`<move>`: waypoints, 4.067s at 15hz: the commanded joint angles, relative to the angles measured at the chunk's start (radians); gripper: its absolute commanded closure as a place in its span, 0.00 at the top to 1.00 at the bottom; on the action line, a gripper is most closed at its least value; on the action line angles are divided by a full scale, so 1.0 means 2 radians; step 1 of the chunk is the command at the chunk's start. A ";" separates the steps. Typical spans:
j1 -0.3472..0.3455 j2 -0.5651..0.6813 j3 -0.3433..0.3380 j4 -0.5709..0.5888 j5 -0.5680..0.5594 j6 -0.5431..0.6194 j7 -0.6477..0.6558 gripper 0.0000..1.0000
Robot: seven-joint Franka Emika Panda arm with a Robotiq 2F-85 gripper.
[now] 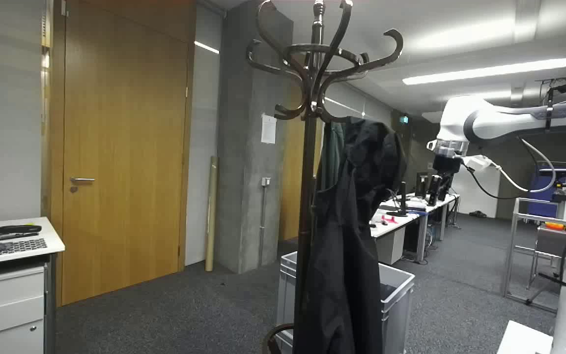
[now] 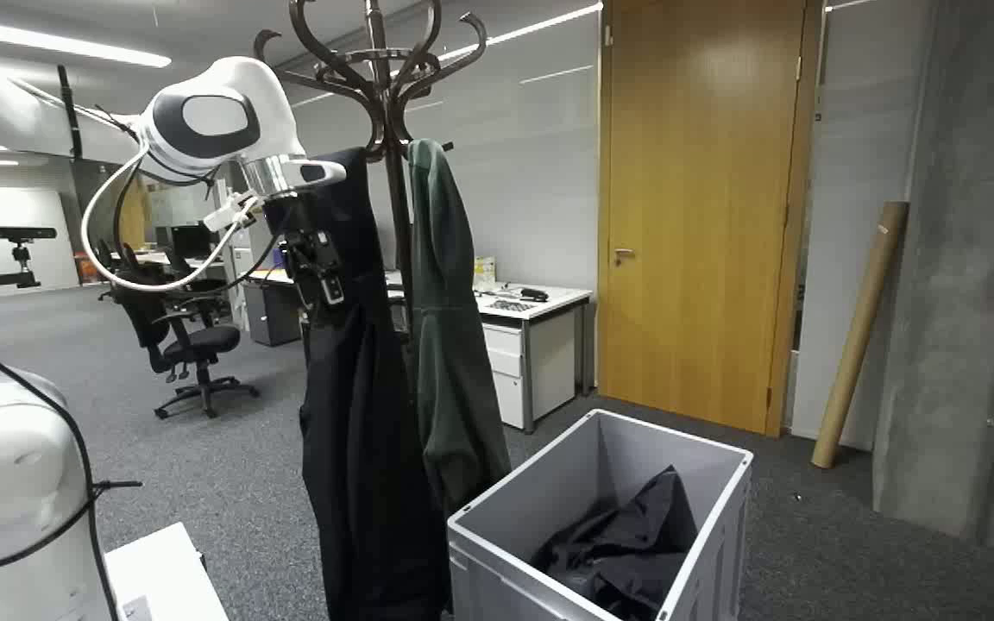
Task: Remove the hoodie from the stand and put it in the laundry box
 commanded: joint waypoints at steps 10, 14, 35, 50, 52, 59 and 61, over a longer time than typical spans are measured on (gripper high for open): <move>0.030 -0.034 0.093 -0.012 -0.006 0.013 0.091 1.00; 0.044 -0.051 0.124 0.007 0.013 0.002 0.151 1.00; 0.053 -0.095 0.125 0.031 0.043 0.287 0.101 1.00; 0.046 -0.087 0.131 0.029 0.042 0.291 0.112 1.00; 0.046 -0.087 0.131 0.029 0.042 0.291 0.112 1.00; 0.046 -0.087 0.131 0.029 0.042 0.291 0.112 1.00; 0.046 -0.087 0.131 0.029 0.042 0.291 0.112 1.00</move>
